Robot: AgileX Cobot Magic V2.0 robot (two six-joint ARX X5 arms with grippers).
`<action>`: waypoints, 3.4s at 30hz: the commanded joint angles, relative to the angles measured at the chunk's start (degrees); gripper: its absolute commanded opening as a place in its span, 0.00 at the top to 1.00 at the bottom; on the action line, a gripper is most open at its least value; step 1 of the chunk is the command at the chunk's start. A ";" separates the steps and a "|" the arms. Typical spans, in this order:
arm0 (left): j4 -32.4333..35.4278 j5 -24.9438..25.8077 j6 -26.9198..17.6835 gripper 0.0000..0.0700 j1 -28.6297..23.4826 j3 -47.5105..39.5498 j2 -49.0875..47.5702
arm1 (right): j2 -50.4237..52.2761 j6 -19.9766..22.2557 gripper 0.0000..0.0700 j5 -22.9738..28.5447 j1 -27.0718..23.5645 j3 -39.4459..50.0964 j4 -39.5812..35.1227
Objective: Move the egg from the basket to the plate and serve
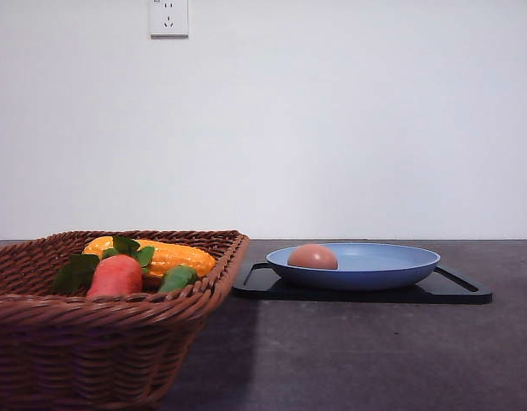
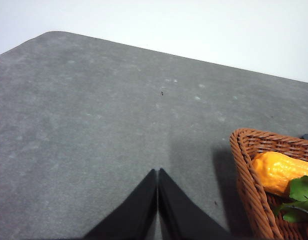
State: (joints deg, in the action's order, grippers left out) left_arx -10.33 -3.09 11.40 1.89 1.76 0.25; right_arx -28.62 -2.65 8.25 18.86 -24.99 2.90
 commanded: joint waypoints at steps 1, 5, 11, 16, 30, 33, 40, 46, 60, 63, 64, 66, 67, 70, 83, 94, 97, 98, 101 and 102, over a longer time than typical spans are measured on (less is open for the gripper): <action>-0.20 0.04 0.22 1.00 -0.07 -1.60 -0.07 | 2.05 2.73 1.00 0.69 -0.61 0.21 -0.69; -0.20 0.04 0.22 1.00 -0.07 -1.60 -0.07 | 8.96 3.71 1.00 -2.78 -4.10 4.79 -2.04; -0.20 0.04 0.22 1.00 -0.07 -1.60 -0.07 | 19.27 3.71 1.00 -11.20 -10.87 15.55 -5.11; -0.20 0.04 0.22 1.00 -0.07 -1.60 -0.07 | 24.65 3.06 1.00 -14.26 -12.84 21.27 -5.01; -0.20 0.04 0.22 1.00 -0.07 -1.60 -0.07 | 27.71 -0.22 1.00 -14.41 -12.68 24.48 4.00; -0.20 0.04 0.22 1.00 -0.07 -1.60 -0.07 | 27.71 -2.47 1.00 -14.23 -12.58 24.48 4.23; -0.20 0.04 0.22 1.00 -0.07 -1.60 -0.07 | 27.71 -2.49 1.00 -14.23 -12.58 24.48 2.69; -0.20 0.04 0.22 1.00 -0.07 -1.60 -0.07 | 27.71 -2.47 1.00 -14.23 -12.58 24.48 2.69; -0.20 0.04 0.22 1.00 -0.07 -1.60 -0.07 | 27.71 -2.47 1.00 -14.23 -12.58 24.48 2.69; -0.20 0.04 0.22 1.00 -0.07 -1.60 -0.07 | 27.71 -2.49 1.00 -14.23 -12.58 24.48 2.69; -0.20 0.04 0.22 1.00 -0.07 -1.60 -0.07 | 27.71 -2.47 1.00 -14.23 -12.58 24.48 2.69; -0.20 0.04 0.22 1.00 -0.07 -1.60 -0.07 | 27.71 -2.47 1.00 -14.23 -12.58 24.48 2.69; -0.20 0.04 0.22 1.00 -0.07 -1.60 -0.07 | 27.71 -2.49 1.00 -14.23 -12.58 24.48 2.69; -0.20 0.04 0.22 1.00 -0.07 -1.60 -0.07 | 27.71 -2.49 1.00 -14.23 -12.58 24.48 2.69; -0.20 0.04 0.22 1.00 -0.07 -1.60 -0.07 | 27.71 -2.49 1.00 -14.23 -12.58 24.48 2.69; -0.20 0.04 0.22 1.00 -0.07 -1.60 -0.07 | 27.71 -2.49 1.00 -14.23 -12.58 24.48 2.69; -0.20 0.04 0.22 1.00 -0.07 -1.60 -0.07 | 27.71 -2.49 1.00 -14.23 -12.58 24.48 2.69; -0.20 0.04 0.22 1.00 -0.07 -1.60 -0.07 | 27.71 -2.49 1.00 -14.23 -12.58 24.48 2.69; -0.20 0.04 0.22 1.00 -0.07 -1.60 -0.07 | 27.71 -2.49 1.00 -14.23 -12.58 24.48 2.69; -0.20 0.04 0.22 1.00 -0.07 -1.60 -0.07 | 27.71 -2.49 1.00 -14.23 -12.58 24.48 2.69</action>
State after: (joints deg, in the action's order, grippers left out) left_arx -10.33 -3.09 11.42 1.89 1.76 0.25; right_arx -0.93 -4.56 -6.02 6.04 -0.89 6.15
